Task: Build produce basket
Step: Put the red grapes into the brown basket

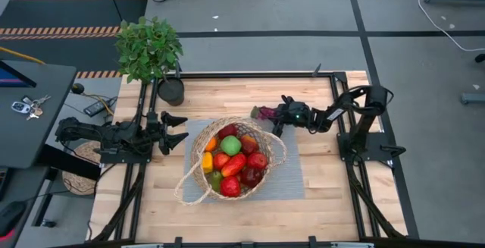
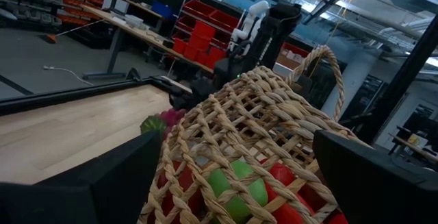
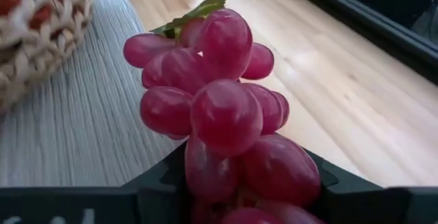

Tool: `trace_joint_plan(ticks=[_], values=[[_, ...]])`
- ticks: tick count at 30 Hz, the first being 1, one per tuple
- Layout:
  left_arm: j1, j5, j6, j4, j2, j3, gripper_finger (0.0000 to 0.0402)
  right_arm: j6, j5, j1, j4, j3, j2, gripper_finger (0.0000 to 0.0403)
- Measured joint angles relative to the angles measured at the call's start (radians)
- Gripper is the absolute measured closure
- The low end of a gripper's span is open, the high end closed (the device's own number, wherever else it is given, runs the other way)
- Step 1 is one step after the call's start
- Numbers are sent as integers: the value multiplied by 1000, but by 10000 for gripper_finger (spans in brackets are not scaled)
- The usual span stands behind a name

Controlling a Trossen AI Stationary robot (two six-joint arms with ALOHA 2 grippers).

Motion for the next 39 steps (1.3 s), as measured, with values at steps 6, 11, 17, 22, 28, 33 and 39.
trace_joint_plan(ticks=[6,11,17,22,28,33,39], values=[[0,0,0,0,0,0,12,4,-9,25,-16,0,-68,243],[0,0,0,0,0,0,12,4,-9,66,-47,0,-191,243],[0,0,0,0,0,0,12,-7,-16,136,-116,0,-409,243],[0,0,0,0,0,0,12,-24,-35,201,-169,0,-599,243],[0,0,0,0,0,0,12,-7,-35,294,-195,0,-804,243],[0,0,0,0,0,0,12,-4,-36,376,-195,20,-899,243],[0,0,0,0,0,0,12,-44,-31,470,-194,144,-846,243]])
